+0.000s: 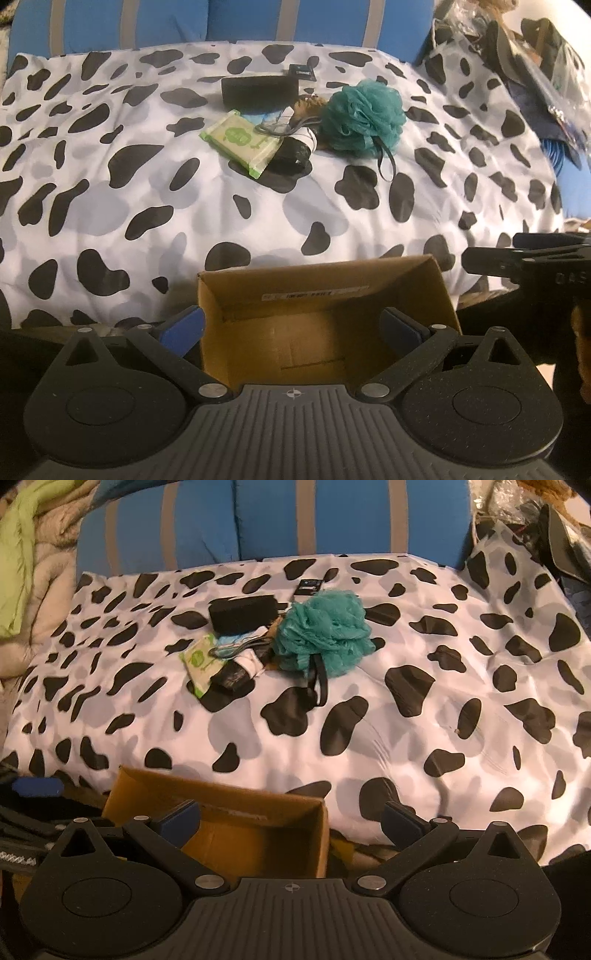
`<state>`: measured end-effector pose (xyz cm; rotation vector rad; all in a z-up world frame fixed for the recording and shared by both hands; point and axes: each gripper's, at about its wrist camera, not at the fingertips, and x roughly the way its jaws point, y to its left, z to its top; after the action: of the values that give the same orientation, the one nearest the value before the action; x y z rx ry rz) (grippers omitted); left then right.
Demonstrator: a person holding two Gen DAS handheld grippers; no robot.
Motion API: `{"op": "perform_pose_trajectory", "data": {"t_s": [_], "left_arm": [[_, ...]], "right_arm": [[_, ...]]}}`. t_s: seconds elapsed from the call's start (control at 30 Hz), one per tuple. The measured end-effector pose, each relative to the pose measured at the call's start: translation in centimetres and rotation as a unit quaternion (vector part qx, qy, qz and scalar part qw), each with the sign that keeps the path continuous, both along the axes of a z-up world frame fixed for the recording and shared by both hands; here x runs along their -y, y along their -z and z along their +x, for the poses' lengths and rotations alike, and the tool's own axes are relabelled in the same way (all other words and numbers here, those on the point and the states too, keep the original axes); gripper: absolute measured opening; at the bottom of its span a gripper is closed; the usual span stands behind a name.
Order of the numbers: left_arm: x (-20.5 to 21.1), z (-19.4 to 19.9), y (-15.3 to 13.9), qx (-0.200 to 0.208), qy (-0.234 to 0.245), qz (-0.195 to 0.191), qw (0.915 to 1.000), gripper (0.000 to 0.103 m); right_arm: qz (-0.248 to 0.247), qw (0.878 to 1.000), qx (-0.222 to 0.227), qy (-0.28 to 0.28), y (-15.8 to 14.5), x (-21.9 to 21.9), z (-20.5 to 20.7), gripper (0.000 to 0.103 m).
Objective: Organize soft objects
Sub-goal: 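Move both tools from the cardboard box toward the items on the bed, then lower the right tool onto the teal mesh loofah and close on it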
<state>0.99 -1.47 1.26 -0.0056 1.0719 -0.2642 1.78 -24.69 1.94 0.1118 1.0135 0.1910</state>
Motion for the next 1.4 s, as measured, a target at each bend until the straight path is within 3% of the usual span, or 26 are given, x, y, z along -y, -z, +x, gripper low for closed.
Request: {"op": "perform_pose_trajectory", "data": {"t_s": [0.23,0.57,0.73,0.97,1.4], "left_arm": [[0.6,1.4,0.3,-0.016,0.012,-0.010,0.9997,0.103],[3.0,3.3,-0.7,0.029,0.051,0.020,0.9980,0.103],[2.9,4.3,-0.7,0.043,0.051,0.009,0.9977,0.103],[1.2,6.3,-0.2,0.048,0.034,-0.011,0.9982,0.103],[-0.6,11.6,0.6,0.082,0.021,0.007,0.9964,0.103]], "right_arm": [[0.021,0.999,0.016,0.028,0.1,1.0,1.0,0.103],[0.014,0.994,0.083,0.066,-1.3,2.9,1.2,0.103],[-0.002,0.989,0.123,0.077,-1.7,3.7,1.3,0.103],[-0.005,0.993,0.105,0.061,-1.0,4.5,3.6,0.103],[-0.001,0.995,0.093,0.040,0.2,5.5,9.5,0.103]]}}
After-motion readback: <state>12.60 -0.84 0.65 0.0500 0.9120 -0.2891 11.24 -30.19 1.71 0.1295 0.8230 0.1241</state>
